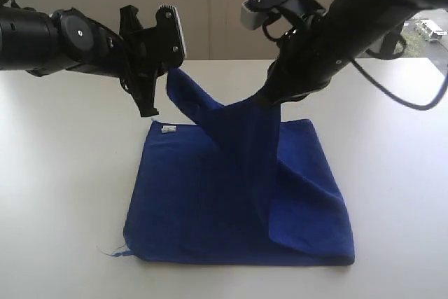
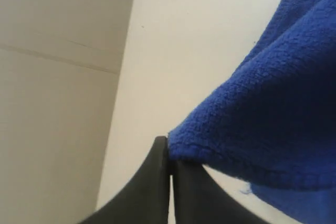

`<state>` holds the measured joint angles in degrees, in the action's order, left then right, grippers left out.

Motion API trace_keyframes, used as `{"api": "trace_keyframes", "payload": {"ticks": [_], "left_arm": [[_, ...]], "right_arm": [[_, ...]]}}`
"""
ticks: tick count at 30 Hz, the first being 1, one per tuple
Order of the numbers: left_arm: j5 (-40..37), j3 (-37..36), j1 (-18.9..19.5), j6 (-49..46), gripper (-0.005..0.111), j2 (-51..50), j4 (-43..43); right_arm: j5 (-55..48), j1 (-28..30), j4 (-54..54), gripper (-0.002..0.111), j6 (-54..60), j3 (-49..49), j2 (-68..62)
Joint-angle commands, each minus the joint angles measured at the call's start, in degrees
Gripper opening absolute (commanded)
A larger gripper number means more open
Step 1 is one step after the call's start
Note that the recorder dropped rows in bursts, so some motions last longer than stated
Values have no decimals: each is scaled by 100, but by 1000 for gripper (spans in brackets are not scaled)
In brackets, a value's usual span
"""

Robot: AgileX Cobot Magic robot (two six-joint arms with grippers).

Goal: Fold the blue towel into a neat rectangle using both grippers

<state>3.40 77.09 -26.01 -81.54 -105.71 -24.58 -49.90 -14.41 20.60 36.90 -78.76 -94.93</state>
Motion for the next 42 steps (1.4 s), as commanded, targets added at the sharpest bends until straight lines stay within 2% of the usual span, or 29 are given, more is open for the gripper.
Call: {"api": "trace_keyframes", "payload": {"ticks": [1, 11, 18, 28, 42], "left_arm": [[-30, 278, -73, -268, 0, 68, 13], [-64, 431, -73, -361, 0, -74, 25], [-251, 431, 23, -873, 0, -365, 25], [-381, 431, 360, -888, 0, -534, 25], [-649, 431, 479, -888, 0, -828, 204]], "right_arm": [[-486, 13, 45, 0, -116, 1, 602], [-710, -147, 577, 0, -93, 84, 770], [-362, -835, 799, 0, -52, 220, 389], [200, -1538, 853, 0, -52, 220, -121], [697, -2055, 1002, 0, 64, 220, -834]]}}
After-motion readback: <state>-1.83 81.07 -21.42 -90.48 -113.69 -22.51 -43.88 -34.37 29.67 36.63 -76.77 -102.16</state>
